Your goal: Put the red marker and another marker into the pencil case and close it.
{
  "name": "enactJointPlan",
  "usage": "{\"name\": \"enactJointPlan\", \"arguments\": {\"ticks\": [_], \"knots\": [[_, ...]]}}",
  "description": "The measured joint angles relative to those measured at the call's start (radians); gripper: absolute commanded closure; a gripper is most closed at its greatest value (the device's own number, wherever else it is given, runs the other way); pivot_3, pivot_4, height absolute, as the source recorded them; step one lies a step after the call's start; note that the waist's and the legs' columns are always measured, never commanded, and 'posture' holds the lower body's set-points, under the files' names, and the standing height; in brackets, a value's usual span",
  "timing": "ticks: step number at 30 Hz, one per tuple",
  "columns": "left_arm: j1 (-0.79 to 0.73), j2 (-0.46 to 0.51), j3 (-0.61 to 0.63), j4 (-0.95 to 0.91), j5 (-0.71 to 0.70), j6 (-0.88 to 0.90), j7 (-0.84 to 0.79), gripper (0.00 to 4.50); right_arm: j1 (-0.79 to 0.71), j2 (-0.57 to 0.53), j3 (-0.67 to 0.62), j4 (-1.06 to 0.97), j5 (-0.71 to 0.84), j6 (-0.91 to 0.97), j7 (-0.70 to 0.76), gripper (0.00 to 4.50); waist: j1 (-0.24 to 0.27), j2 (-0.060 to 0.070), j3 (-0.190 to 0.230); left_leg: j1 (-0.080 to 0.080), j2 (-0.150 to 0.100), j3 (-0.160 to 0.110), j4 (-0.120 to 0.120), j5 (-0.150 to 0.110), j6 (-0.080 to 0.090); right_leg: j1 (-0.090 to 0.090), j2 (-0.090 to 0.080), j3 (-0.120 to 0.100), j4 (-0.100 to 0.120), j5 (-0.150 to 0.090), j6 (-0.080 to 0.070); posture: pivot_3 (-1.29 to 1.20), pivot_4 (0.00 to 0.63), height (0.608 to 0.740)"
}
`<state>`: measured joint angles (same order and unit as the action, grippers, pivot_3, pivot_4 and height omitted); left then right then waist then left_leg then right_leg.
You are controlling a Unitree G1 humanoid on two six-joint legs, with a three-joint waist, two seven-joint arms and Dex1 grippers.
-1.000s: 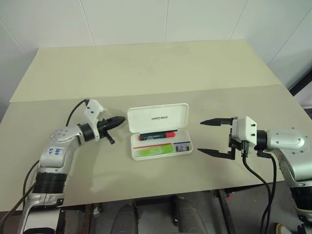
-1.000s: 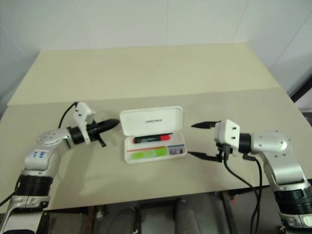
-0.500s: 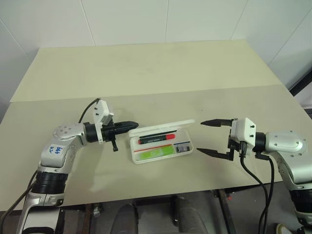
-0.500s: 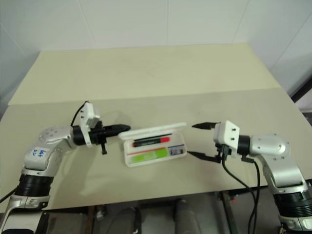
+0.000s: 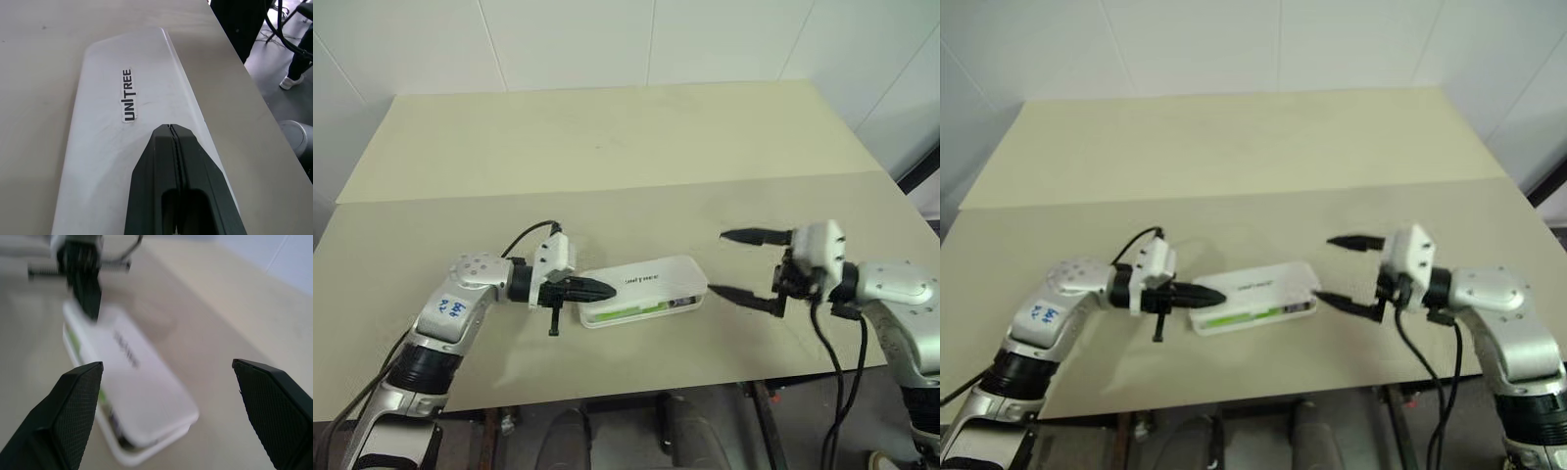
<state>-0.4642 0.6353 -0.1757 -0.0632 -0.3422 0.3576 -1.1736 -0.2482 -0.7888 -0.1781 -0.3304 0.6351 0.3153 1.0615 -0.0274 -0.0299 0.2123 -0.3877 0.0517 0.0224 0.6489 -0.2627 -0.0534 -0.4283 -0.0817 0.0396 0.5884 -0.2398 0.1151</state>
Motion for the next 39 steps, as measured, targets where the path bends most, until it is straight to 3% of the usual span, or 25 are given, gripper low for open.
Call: {"name": "enactJointPlan", "arguments": {"ticks": [5, 12, 21, 30, 34, 39], "knots": [[-0.028, -0.028, -0.043, 0.045, 0.056, -0.003, 0.019, 4.48, 0.055, -0.016, -0.020, -0.085, 0.085, 0.099, -0.004, 0.00, 0.000, 0.000, 0.000, 0.000, 0.000, 0.000, 0.000, 0.000, 0.000, 0.000, 0.000, 0.000, 0.000, 0.000, 0.000, 0.00, 0.150, 0.740], [-0.083, -0.048, -0.070, 0.086, 0.102, -0.011, 0.039, 4.48, 0.103, -0.035, -0.024, -0.123, 0.098, 0.098, 0.048, 0.00, 0.000, 0.000, 0.000, 0.000, 0.000, 0.000, 0.001, 0.000, 0.001, 0.001, 0.000, 0.000, 0.000, 0.001, 0.000, 0.00, 0.150, 0.740], [-0.099, -0.053, -0.084, 0.074, 0.122, 0.016, 0.055, 4.48, 0.119, -0.056, 0.017, -0.074, -0.007, -0.025, 0.189, 0.00, 0.000, -0.001, 0.000, 0.000, 0.000, 0.000, 0.002, 0.000, 0.001, 0.001, 0.000, 0.000, 0.000, 0.001, 0.000, 0.00, 0.150, 0.740], [-0.080, -0.028, -0.111, -0.018, 0.148, 0.087, 0.106, 4.48, 0.066, -0.054, 0.028, -0.015, -0.061, -0.077, 0.209, 0.00, -0.001, -0.001, -0.001, 0.001, 0.000, 0.000, 0.001, 0.000, 0.001, 0.001, 0.000, 0.000, 0.000, 0.001, 0.000, 0.00, 0.150, 0.740], [-0.067, -0.031, -0.101, -0.051, 0.145, 0.112, 0.132, 4.48, 0.064, -0.042, 0.053, -0.012, -0.076, -0.079, 0.197, 0.00, -0.001, -0.002, -0.002, 0.001, 0.000, 0.000, 0.001, 0.000, 0.001, 0.001, 0.000, 0.000, 0.000, 0.001, 0.000, 0.00, 0.150, 0.740], [-0.033, -0.038, -0.007, -0.061, 0.043, 0.144, 0.114, 4.48, 0.064, -0.039, 0.058, 0.022, -0.087, -0.085, 0.195, 0.00, -0.002, -0.002, -0.001, 0.000, 0.000, 0.000, 0.001, 0.000, 0.001, 0.000, 0.000, 0.000, 0.000, 0.001, 0.000, 0.00, 0.150, 0.740]]}}
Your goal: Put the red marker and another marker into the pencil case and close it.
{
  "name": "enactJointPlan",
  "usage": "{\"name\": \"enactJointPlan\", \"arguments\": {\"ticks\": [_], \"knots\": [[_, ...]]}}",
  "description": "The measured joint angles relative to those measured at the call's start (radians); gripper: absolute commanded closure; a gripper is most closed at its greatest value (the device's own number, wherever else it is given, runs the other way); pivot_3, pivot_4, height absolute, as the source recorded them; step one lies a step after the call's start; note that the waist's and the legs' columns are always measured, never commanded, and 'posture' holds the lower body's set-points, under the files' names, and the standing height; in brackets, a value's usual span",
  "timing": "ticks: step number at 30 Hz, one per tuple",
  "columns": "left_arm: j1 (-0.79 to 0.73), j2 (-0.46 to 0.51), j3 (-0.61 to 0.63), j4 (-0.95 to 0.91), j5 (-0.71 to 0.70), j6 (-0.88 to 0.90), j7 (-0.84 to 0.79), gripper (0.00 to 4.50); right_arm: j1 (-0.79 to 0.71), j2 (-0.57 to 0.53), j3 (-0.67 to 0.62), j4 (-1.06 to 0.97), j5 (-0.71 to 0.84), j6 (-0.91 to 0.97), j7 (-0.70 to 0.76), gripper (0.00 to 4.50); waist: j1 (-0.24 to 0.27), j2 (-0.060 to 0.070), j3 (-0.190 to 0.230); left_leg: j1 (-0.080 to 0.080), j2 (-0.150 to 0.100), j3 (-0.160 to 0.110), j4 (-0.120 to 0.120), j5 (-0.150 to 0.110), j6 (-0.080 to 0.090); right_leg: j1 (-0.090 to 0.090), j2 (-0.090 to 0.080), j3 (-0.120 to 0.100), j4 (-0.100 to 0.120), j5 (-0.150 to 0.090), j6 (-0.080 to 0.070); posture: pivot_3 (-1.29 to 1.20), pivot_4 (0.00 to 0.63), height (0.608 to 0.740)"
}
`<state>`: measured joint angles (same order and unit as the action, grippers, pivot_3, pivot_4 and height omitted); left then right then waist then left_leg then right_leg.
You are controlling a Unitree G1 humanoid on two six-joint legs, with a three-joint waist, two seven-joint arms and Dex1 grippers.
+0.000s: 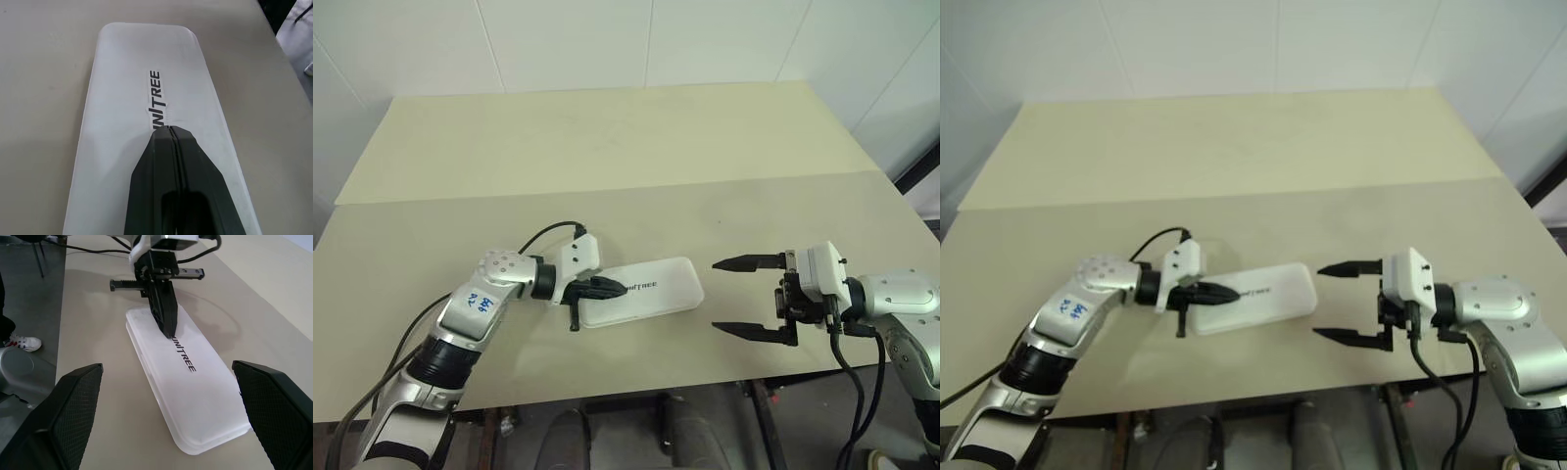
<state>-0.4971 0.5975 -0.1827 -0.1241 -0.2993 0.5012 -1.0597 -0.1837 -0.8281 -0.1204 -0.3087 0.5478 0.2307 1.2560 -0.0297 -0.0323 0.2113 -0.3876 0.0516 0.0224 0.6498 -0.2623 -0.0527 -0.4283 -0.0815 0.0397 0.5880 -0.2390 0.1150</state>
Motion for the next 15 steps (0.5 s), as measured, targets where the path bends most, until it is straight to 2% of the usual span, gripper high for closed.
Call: {"name": "enactJointPlan", "arguments": {"ticks": [2, 7, 15], "knots": [[0.001, 0.011, 0.067, -0.028, -0.060, -0.014, -0.028, 4.48, -0.004, 0.000, 0.000, 0.014, -0.005, -0.014, 0.006, 0.00, 0.000, 0.000, 0.000, 0.000, 0.000, 0.000, -0.001, 0.000, 0.000, 0.000, 0.000, 0.000, 0.000, 0.000, 0.000, 0.00, 0.150, 0.740], [0.075, 0.088, 0.229, -0.072, -0.195, -0.034, -0.114, 2.77, -0.035, 0.001, 0.002, 0.090, -0.023, -0.051, 0.020, 0.00, -0.003, 0.000, 0.000, 0.001, 0.000, 0.000, -0.002, 0.000, 0.000, 0.000, 0.000, 0.000, 0.000, 0.000, -0.001, 0.00, 0.150, 0.740], [0.198, 0.172, 0.328, -0.117, -0.244, -0.034, -0.135, 0.05, -0.075, 0.002, 0.003, 0.144, -0.034, -0.078, 0.039, 0.00, 0.000, 0.000, 0.000, 0.000, 0.000, 0.000, -0.001, 0.000, 0.000, 0.000, 0.000, 0.000, -0.001, 0.000, -0.001, 0.00, 0.150, 0.740]]}}
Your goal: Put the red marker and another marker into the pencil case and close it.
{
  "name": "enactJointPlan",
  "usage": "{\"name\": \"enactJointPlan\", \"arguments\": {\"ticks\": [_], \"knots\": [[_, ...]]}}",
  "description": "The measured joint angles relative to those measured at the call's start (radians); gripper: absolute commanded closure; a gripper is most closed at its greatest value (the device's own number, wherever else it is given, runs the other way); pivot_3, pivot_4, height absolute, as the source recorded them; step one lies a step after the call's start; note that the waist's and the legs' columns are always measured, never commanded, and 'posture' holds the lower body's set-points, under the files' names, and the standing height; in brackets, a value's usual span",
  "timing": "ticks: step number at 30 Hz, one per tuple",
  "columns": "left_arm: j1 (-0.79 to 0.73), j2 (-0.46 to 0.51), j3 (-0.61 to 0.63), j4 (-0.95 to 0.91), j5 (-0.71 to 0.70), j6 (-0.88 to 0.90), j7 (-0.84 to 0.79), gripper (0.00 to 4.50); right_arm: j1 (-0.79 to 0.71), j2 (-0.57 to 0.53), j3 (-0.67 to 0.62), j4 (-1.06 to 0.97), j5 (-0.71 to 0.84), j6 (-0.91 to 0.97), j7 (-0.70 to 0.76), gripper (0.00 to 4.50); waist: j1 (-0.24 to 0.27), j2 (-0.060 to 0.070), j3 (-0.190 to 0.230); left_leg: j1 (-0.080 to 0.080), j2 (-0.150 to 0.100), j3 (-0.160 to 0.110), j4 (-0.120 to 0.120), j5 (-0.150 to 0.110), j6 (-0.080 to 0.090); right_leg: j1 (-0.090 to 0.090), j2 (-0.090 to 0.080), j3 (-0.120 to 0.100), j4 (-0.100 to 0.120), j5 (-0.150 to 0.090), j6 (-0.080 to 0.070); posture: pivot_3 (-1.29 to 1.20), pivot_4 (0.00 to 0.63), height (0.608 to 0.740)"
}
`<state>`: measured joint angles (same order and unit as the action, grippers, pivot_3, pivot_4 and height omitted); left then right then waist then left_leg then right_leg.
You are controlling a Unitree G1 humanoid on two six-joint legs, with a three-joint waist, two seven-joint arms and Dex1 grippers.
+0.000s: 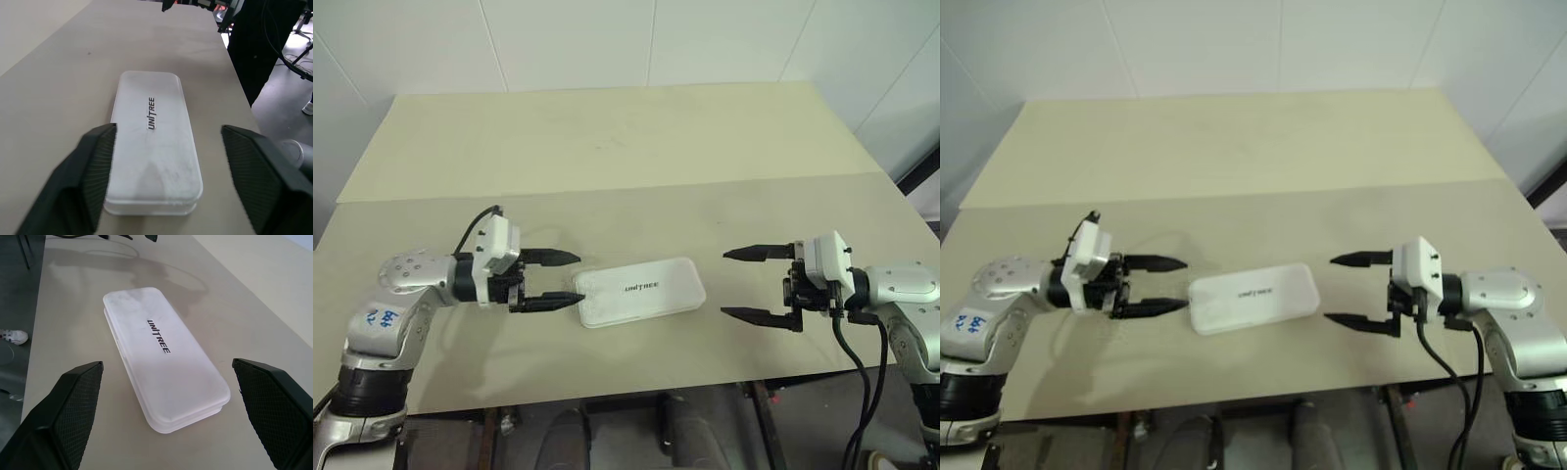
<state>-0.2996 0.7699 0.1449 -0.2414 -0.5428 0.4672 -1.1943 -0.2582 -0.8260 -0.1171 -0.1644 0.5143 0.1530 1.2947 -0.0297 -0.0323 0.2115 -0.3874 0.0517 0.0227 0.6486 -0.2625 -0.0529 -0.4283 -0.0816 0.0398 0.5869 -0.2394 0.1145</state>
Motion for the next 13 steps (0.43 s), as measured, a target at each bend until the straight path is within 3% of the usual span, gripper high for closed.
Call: {"name": "enactJointPlan", "arguments": {"ticks": [13], "knots": [[0.045, 0.009, 0.013, -0.046, -0.018, -0.053, 0.030, 0.05, -0.031, 0.000, -0.008, 0.056, -0.020, -0.018, -0.013, 0.00, 0.000, 0.000, 0.000, 0.000, 0.000, 0.000, 0.000, 0.000, 0.000, 0.000, 0.000, 0.000, 0.000, 0.000, 0.000, 0.00, 0.150, 0.740]]}}
